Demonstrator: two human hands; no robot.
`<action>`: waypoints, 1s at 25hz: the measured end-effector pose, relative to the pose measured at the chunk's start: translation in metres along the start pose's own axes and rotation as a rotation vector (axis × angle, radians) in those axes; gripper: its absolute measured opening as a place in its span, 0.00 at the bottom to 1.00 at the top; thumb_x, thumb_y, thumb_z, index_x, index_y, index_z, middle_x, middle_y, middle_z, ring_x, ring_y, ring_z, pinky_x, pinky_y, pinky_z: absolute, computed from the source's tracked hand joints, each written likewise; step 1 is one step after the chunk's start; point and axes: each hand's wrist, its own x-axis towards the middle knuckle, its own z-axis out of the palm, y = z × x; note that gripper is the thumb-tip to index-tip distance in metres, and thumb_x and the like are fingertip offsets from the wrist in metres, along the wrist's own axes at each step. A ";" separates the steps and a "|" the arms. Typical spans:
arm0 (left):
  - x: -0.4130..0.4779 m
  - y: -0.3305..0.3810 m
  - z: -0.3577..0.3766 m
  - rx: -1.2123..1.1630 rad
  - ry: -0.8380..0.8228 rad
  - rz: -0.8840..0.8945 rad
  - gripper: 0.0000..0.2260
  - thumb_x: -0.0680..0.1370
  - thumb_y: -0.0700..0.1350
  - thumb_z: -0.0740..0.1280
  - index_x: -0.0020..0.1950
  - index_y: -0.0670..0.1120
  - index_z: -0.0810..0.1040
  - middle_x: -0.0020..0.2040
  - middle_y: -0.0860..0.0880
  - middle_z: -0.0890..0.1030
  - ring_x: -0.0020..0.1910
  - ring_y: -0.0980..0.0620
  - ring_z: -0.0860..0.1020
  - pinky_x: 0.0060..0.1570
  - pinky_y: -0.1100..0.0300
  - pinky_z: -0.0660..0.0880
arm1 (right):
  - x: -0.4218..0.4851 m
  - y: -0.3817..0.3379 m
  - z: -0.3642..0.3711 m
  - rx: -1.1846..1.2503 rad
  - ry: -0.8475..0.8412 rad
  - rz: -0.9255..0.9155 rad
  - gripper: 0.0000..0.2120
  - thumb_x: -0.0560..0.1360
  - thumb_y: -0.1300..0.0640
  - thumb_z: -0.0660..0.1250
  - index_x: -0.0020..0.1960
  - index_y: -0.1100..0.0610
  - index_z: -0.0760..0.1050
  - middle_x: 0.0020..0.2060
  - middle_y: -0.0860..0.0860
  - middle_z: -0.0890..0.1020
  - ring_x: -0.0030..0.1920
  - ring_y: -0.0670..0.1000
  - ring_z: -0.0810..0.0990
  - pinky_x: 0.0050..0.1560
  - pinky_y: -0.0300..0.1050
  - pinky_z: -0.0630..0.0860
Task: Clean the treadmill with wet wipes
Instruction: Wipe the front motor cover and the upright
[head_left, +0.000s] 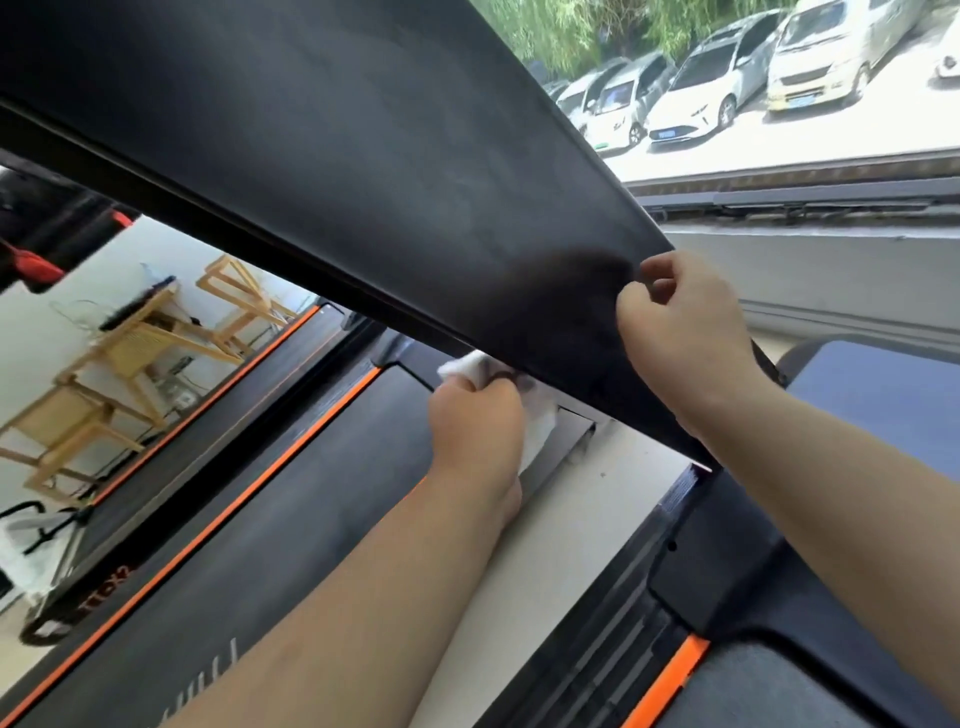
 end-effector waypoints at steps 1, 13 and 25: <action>-0.004 0.006 0.001 -0.056 0.020 0.012 0.10 0.77 0.34 0.61 0.42 0.48 0.75 0.34 0.52 0.75 0.33 0.53 0.71 0.31 0.64 0.70 | -0.002 0.000 0.001 -0.006 0.001 -0.050 0.15 0.78 0.50 0.62 0.64 0.49 0.75 0.63 0.51 0.75 0.59 0.53 0.77 0.59 0.47 0.72; -0.057 0.096 -0.039 -0.329 0.164 0.210 0.31 0.74 0.28 0.61 0.76 0.45 0.65 0.43 0.51 0.79 0.27 0.63 0.75 0.25 0.71 0.72 | -0.033 -0.079 0.029 -0.056 -0.020 -0.529 0.27 0.82 0.50 0.60 0.81 0.48 0.62 0.83 0.48 0.49 0.82 0.50 0.48 0.77 0.43 0.49; -0.058 0.160 -0.103 -0.236 0.285 0.464 0.27 0.71 0.36 0.70 0.68 0.48 0.68 0.61 0.50 0.81 0.54 0.53 0.82 0.59 0.52 0.79 | -0.039 -0.103 0.076 -0.069 0.108 -0.925 0.33 0.77 0.48 0.55 0.78 0.63 0.65 0.82 0.53 0.57 0.82 0.57 0.55 0.77 0.67 0.60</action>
